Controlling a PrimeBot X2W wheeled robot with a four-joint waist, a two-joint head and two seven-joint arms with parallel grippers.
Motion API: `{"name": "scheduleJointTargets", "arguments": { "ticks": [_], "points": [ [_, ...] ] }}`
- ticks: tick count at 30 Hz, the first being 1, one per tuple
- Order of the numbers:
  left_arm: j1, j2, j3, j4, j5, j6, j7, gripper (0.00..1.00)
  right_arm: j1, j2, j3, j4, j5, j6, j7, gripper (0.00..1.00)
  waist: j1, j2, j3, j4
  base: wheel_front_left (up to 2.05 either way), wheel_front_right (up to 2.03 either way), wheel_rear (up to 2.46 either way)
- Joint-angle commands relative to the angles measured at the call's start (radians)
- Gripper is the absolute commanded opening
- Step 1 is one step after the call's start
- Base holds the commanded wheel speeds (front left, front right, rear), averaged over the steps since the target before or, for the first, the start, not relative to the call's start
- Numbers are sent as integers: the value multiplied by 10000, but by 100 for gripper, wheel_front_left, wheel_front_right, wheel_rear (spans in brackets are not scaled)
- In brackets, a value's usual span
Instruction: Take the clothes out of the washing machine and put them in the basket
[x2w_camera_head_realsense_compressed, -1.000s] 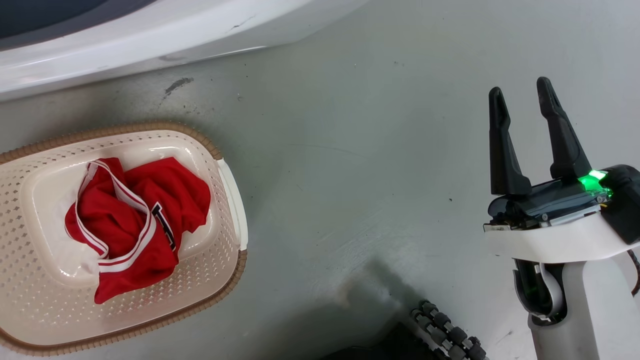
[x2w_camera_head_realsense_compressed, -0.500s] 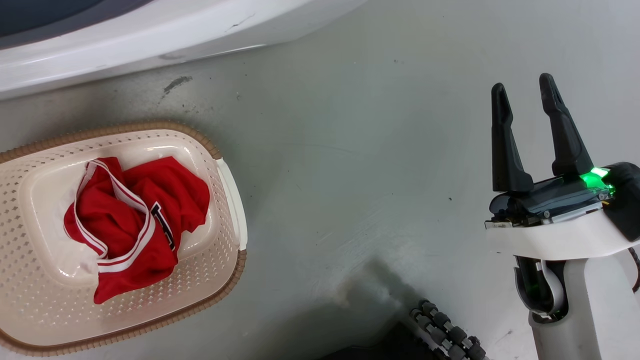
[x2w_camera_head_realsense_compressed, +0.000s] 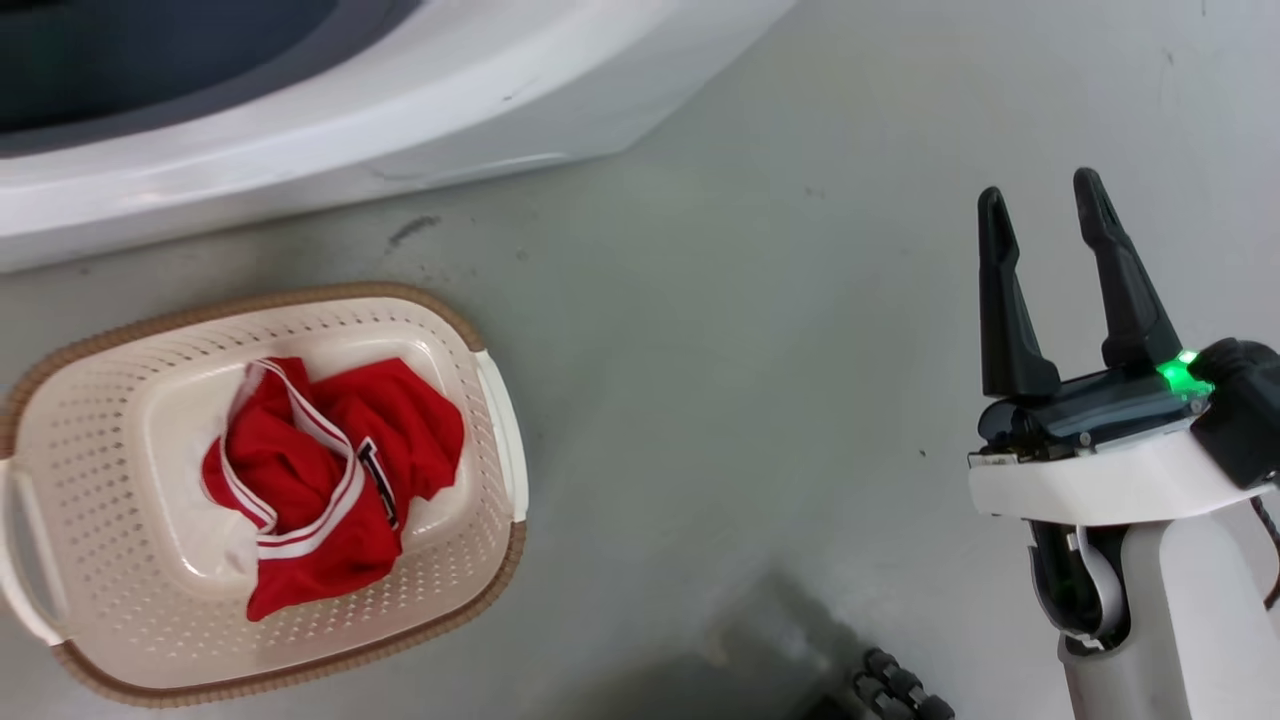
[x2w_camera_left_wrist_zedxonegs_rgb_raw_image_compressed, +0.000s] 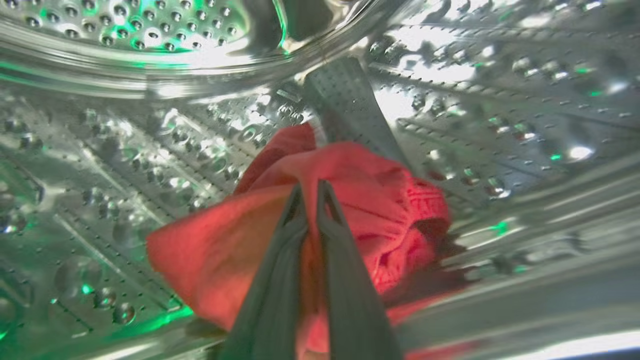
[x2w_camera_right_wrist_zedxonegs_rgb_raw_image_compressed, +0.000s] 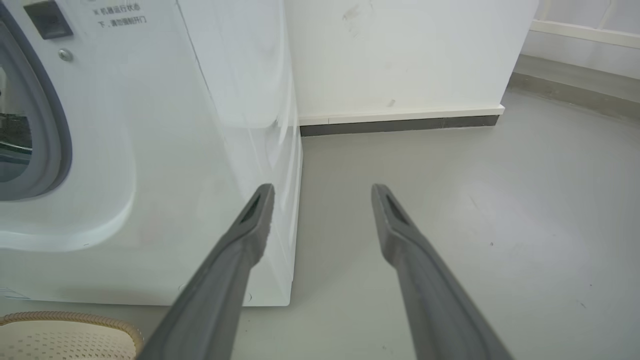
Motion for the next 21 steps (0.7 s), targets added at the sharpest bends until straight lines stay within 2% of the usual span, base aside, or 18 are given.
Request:
{"name": "scheduleJointTargets", "arguments": {
  "ticks": [1, 10, 21],
  "points": [
    [383, -132, -34, -21, -17, 11, -345, 0, 136, 10, -40, 70, -92, -7, -24, 100, 0, 0, -507, 284, 0, 0, 0],
    [2313, -1068, -205, 26, -313, 18, -2575, 0, 791, 8, -156, 335, -637, -7, -24, 100, 0, 0, -2045, 977, 0, 0, 0],
    [4170, -1769, -314, -319, -762, 2, -4359, 0, 1588, 6, -206, 547, -1088, -7, -24, 100, 0, 0, -3609, 1647, 0, 0, 0]
  ]
}}
